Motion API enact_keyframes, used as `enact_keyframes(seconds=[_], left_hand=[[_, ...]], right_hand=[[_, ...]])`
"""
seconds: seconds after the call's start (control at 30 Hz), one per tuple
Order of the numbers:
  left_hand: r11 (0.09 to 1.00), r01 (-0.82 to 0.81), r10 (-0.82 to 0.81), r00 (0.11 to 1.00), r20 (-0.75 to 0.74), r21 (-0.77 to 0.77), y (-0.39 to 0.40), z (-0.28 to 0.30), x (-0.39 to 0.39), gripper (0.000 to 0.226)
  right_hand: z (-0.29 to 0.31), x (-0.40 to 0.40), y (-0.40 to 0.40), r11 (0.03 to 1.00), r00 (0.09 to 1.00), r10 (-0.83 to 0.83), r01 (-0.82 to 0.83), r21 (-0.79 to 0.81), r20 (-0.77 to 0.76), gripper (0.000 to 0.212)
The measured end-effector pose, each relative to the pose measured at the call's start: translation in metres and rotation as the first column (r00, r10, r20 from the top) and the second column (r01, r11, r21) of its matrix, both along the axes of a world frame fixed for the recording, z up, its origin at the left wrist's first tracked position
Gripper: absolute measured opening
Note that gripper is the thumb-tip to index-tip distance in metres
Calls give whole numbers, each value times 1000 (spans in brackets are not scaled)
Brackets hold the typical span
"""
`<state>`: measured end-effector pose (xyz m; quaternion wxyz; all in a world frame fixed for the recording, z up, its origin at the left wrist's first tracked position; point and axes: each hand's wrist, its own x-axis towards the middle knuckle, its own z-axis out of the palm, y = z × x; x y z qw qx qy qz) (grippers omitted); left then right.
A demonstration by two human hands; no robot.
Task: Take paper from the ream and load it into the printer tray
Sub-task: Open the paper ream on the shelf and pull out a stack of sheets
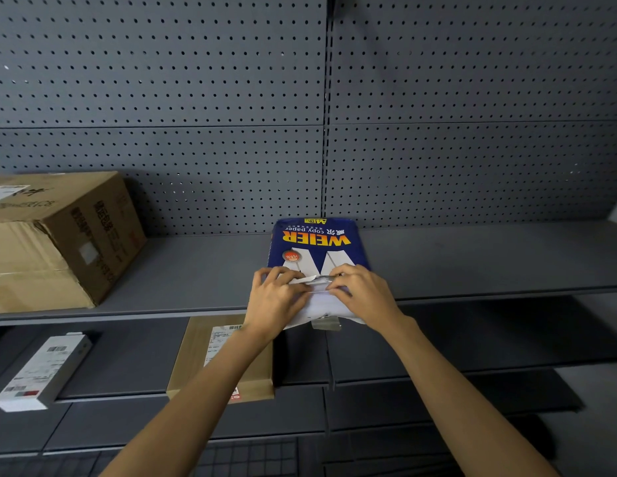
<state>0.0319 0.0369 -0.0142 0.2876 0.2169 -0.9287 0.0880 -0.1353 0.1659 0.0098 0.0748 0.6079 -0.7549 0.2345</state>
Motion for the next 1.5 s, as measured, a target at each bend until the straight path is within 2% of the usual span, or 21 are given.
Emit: enact_keyframes(seconds=[0.07, 0.23, 0.37, 0.6, 0.73, 0.87, 1.1, 1.23, 1.3, 1.33, 1.43, 1.5], left_hand=[[999, 13, -13, 1000, 3, -39, 0, 0, 3, 11], [1000, 17, -16, 999, -36, 4, 6, -4, 6, 13], [996, 55, -47, 992, -120, 69, 14, -10, 13, 25], [994, 65, -45, 975, -220, 88, 31, -20, 24, 15], [994, 58, -30, 962, -271, 93, 49, -25, 32, 21], [988, 65, -20, 950, -311, 137, 65, -34, 42, 15], [965, 134, -51, 941, -334, 228, 86, -44, 57, 20], [940, 179, -75, 938, -338, 290, 86, -42, 62, 26], [890, 238, -79, 920, -384, 388, 88, -38, 64, 35], [837, 273, -42, 896, -442, 475, 91, -34, 65, 36], [651, 320, 249, 766, -592, 688, 88, -27, 61, 25], [488, 327, 461, 690, -557, 809, 76, -22, 56, 23]], right_hand=[[-6, 4, 2, 999, 997, 8, -12, -52, -72, 14], [-15, 10, 8, 988, 994, 9, -25, -153, -105, 8], [-16, 16, 17, 983, 993, 14, -35, -181, -115, 7], [-21, 26, 33, 984, 994, 22, -40, -171, -106, 12], [-26, 36, 49, 977, 996, 57, -69, -203, -68, 6], [-31, 43, 64, 961, 996, 70, -84, -265, -64, 5], [-35, 51, 85, 960, 991, 127, -131, -247, -33, 7], [-39, 44, 87, 975, 988, 95, -68, -210, 123, 13], [-42, 42, 86, 972, 945, 44, 34, -231, 324, 19], [-43, 41, 85, 962, 910, -9, 121, -246, 414, 22], [-46, 33, 80, 893, 812, -186, 374, -249, 553, 25], [-45, 28, 77, 888, 706, -208, 426, -172, 677, 26]])
